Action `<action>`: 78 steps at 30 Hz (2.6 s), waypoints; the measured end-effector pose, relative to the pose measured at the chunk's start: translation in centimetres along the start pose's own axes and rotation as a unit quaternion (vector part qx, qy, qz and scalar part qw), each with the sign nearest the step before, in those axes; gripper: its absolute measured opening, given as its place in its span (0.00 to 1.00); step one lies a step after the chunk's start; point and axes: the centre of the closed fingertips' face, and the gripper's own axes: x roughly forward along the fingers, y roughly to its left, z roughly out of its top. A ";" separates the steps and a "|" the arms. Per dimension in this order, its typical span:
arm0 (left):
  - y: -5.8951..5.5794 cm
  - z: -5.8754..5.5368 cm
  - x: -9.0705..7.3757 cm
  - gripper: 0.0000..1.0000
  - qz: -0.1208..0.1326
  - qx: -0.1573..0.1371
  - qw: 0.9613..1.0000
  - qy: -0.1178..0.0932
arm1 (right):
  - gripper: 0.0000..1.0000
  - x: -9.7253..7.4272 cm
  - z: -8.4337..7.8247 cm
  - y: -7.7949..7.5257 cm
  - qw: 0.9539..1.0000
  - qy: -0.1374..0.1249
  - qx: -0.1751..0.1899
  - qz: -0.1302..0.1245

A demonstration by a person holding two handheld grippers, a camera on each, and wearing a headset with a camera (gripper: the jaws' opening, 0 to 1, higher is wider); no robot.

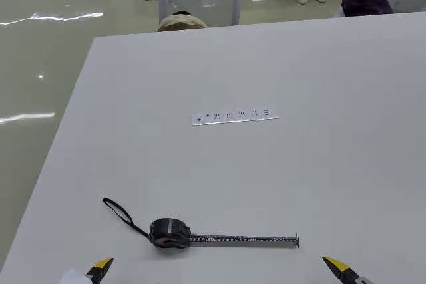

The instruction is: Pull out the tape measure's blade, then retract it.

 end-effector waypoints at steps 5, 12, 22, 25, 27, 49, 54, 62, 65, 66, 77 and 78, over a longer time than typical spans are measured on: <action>-0.1 0.3 0.8 0.76 -0.002 0.004 1.000 0.002 | 0.59 0.5 0.3 0.1 1.000 0.001 -0.003 0.004; -0.7 0.5 1.9 0.77 0.002 -0.010 1.000 0.004 | 0.59 1.1 0.2 0.4 1.000 0.007 -0.005 0.021; -1.3 0.7 3.5 0.78 0.010 -0.020 1.000 0.017 | 0.58 1.5 0.1 0.2 1.000 0.012 -0.005 0.027; -1.4 0.6 3.9 0.79 0.013 -0.027 0.999 0.018 | 0.58 1.6 0.2 0.1 0.999 0.012 -0.006 0.029; -1.5 0.5 4.2 0.80 0.014 -0.027 0.999 0.020 | 0.58 1.7 0.2 0.0 0.999 0.013 -0.006 0.029; -1.7 1.5 6.5 0.92 0.037 -0.038 0.998 0.023 | 0.58 2.4 0.8 -0.9 1.000 0.009 -0.011 0.026; -1.4 1.4 6.8 0.92 0.041 -0.044 0.998 0.025 | 0.57 2.5 0.8 -1.2 0.999 0.012 -0.012 0.029; -1.4 1.4 7.4 0.92 0.046 -0.055 0.997 0.027 | 0.57 2.8 1.0 -1.5 0.999 0.013 -0.014 0.030; -1.4 1.5 7.6 0.93 0.049 -0.055 0.997 0.028 | 0.57 2.8 0.9 -1.7 0.999 0.015 -0.014 0.030; -1.4 1.5 7.7 0.92 0.048 -0.056 0.997 0.029 | 0.57 2.8 0.9 -1.8 0.999 0.016 -0.013 0.030; -1.8 1.4 8.4 0.92 0.045 -0.059 0.997 0.037 | 0.57 3.0 0.1 -2.2 0.999 0.027 -0.012 0.032; -1.8 1.4 8.5 0.91 0.046 -0.059 0.996 0.038 | 0.57 3.0 0.1 -2.2 0.999 0.027 -0.011 0.033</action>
